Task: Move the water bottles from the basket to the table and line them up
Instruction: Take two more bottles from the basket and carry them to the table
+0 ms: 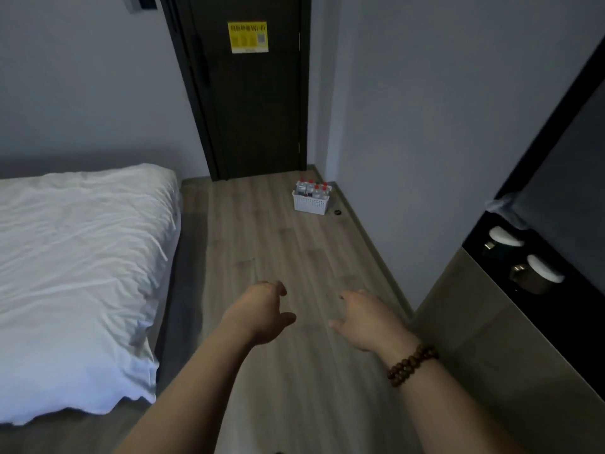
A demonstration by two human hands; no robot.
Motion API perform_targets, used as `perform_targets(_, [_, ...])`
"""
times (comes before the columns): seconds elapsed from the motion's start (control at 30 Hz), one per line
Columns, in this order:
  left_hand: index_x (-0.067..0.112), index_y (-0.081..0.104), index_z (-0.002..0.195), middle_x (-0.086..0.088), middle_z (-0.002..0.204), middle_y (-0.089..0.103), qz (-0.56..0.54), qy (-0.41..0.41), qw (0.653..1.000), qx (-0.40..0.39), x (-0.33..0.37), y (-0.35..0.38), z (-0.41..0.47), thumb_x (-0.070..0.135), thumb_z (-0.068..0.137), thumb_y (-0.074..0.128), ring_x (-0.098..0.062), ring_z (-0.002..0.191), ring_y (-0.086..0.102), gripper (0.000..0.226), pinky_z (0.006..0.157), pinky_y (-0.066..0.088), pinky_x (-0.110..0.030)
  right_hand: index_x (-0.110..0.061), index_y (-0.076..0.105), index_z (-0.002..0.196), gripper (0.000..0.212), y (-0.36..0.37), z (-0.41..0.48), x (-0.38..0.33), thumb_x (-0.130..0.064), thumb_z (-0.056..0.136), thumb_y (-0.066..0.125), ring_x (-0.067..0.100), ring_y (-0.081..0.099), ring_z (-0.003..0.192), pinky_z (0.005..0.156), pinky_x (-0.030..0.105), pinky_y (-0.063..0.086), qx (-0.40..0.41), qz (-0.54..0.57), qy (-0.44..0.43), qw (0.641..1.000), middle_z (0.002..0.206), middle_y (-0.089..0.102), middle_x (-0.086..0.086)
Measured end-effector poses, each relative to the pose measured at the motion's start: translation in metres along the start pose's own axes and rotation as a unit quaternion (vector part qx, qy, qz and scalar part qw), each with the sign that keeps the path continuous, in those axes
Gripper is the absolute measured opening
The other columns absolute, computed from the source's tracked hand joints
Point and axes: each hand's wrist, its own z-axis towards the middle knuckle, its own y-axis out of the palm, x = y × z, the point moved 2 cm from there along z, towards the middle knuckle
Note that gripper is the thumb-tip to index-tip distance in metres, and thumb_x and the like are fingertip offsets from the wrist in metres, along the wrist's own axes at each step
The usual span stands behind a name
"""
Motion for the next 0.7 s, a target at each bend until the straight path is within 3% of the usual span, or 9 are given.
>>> perform_targets(0.2, [0.019, 0.051, 0.143, -0.005, 0.136, 0.058, -0.002, 0.017, 1.000, -0.008, -0.021, -0.060, 0.115, 0.044, 0.092, 0.070, -0.022, 0.118, 0.061, 0.059, 0.098, 0.051, -0.034, -0.020, 0.047, 0.146, 0.061, -0.039, 0.107, -0.035, -0.053, 0.096, 0.057, 0.024, 0.053, 0.127, 0.102, 0.042, 0.051, 0.010, 0.006, 0.009, 1.000, 0.144, 0.050, 0.004])
perform_targets(0.7, [0.019, 0.052, 0.142, -0.006, 0.140, 0.055, 0.033, -0.007, 0.998, -0.055, -0.010, -0.145, 0.472, 0.043, 0.093, 0.070, -0.022, 0.120, 0.059, 0.058, 0.100, 0.049, -0.032, -0.021, 0.060, 0.122, 0.044, -0.160, 0.460, -0.019, -0.051, 0.091, 0.060, 0.022, 0.062, 0.104, 0.087, 0.043, 0.057, -0.008, 0.048, -0.001, 0.999, 0.119, 0.059, 0.002])
